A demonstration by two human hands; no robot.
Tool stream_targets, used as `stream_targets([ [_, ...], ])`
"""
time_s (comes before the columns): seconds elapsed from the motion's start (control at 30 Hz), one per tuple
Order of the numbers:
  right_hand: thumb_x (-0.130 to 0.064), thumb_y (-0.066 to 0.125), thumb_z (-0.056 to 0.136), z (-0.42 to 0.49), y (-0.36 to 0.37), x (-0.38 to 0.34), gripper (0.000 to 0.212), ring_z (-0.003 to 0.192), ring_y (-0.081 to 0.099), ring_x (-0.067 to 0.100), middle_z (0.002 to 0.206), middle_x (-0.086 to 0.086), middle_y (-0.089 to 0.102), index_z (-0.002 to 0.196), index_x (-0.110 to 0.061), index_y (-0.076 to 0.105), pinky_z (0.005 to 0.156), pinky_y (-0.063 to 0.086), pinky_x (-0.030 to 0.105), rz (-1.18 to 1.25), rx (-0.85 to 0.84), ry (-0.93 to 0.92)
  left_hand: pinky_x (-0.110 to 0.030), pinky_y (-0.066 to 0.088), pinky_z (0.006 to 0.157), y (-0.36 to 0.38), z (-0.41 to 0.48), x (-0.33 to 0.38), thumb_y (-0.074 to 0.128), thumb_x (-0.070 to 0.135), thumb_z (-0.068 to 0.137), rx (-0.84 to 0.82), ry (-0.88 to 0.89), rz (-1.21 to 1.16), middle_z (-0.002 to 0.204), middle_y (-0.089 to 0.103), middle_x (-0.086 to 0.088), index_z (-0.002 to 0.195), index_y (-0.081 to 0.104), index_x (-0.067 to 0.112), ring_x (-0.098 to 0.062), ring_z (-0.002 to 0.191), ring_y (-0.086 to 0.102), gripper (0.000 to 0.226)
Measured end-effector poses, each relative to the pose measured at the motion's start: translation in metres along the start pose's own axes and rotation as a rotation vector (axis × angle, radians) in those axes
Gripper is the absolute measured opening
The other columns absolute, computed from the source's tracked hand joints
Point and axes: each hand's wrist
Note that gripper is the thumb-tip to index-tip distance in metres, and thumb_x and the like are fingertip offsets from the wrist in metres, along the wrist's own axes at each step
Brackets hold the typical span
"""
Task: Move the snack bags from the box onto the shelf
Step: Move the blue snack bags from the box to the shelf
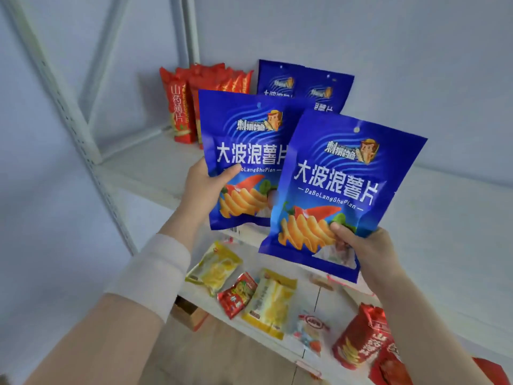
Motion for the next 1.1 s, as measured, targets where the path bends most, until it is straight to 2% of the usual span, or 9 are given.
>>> stream_targets([
  [0.1,-0.005,0.069,0.077,0.062,0.008,-0.006,0.014,0.060,0.065,0.010,0.070,-0.005,0.068,0.083,-0.015,0.062,0.053,0.051,0.022,0.002,0.064,-0.037,-0.024,0.050,0.087,0.025,0.072,-0.013,0.068,0.012,0.084,-0.080,0.074,0.002,0.108,0.064,0.004,0.114,0.057,0.016,-0.008,0.096,0.063,0.033],
  [0.2,-0.008,0.071,0.076,0.130,0.027,-0.012,0.016,0.067,0.066,0.014,0.079,-0.002,0.069,0.084,-0.019,0.062,0.056,0.054,0.026,0.004,0.109,-0.029,-0.005,0.047,0.072,0.046,0.149,-0.028,0.066,0.013,0.085,-0.159,0.084,0.005,0.100,0.062,0.014,0.114,0.054,0.018,0.013,0.083,0.060,0.032],
  [0.27,-0.009,0.071,0.076,0.177,0.045,-0.014,0.017,0.073,0.065,0.018,0.083,0.000,0.068,0.084,-0.020,0.060,0.062,0.052,0.031,0.002,0.134,-0.008,-0.006,0.046,0.069,0.057,0.200,-0.041,0.066,0.018,0.085,-0.205,0.062,0.018,0.102,0.062,0.013,0.120,0.053,0.015,0.009,0.085,0.060,0.037],
  [0.33,-0.008,0.070,0.077,0.223,0.064,-0.013,0.017,0.070,0.064,0.016,0.080,-0.001,0.066,0.080,-0.020,0.058,0.062,0.052,0.030,-0.016,0.161,0.006,-0.013,0.047,0.074,0.067,0.246,-0.058,0.066,0.021,0.085,-0.238,0.027,0.020,0.107,0.063,0.007,0.121,0.053,0.013,0.001,0.090,0.060,0.039],
  [0.5,-0.007,0.072,0.077,0.324,0.092,-0.001,0.018,0.048,0.063,0.001,0.071,-0.006,0.065,0.078,-0.020,0.059,0.047,0.052,0.017,-0.038,0.244,0.020,-0.018,0.048,0.079,0.101,0.338,-0.100,0.066,0.018,0.085,-0.291,-0.038,-0.061,0.109,0.064,0.006,0.124,0.053,0.013,-0.003,0.096,0.061,0.041],
  [0.6,-0.007,0.072,0.076,0.367,0.096,0.004,0.017,0.050,0.064,0.001,0.074,-0.004,0.066,0.080,-0.019,0.060,0.055,0.055,0.022,-0.064,0.271,0.029,-0.023,0.049,0.084,0.121,0.376,-0.115,0.066,0.016,0.085,-0.314,-0.046,-0.080,0.106,0.064,0.010,0.118,0.054,0.020,-0.006,0.099,0.061,0.035],
  [0.77,-0.009,0.073,0.076,0.412,0.098,0.005,0.024,0.067,0.061,0.009,0.076,-0.007,0.062,0.076,-0.025,0.055,0.060,0.052,0.024,-0.097,0.326,-0.002,-0.010,0.044,0.075,0.145,0.415,-0.125,0.067,0.012,0.084,-0.299,-0.010,-0.068,0.106,0.059,0.013,0.121,0.049,0.020,0.005,0.092,0.057,0.043],
  [0.97,-0.010,0.073,0.077,0.432,0.094,0.011,0.021,0.064,0.057,0.007,0.073,-0.007,0.060,0.075,-0.022,0.056,0.053,0.048,0.017,-0.157,0.375,0.006,-0.007,0.044,0.076,0.164,0.426,-0.140,0.070,0.011,0.082,-0.246,0.005,-0.024,0.114,0.058,0.006,0.127,0.047,0.012,-0.005,0.101,0.056,0.051],
  [1.1,-0.016,0.075,0.076,0.444,0.091,0.007,0.022,0.066,0.058,0.008,0.078,-0.003,0.062,0.089,-0.015,0.057,0.055,0.045,0.018,-0.229,0.370,-0.032,-0.007,0.043,0.075,0.173,0.433,-0.145,0.072,0.011,0.080,-0.177,0.015,-0.002,0.122,0.056,-0.002,0.128,0.043,0.007,-0.008,0.106,0.054,0.056],
])
Point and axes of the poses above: each hand's wrist, its own z-axis towards the middle knuckle, its own y-axis out of the palm, x = y × z
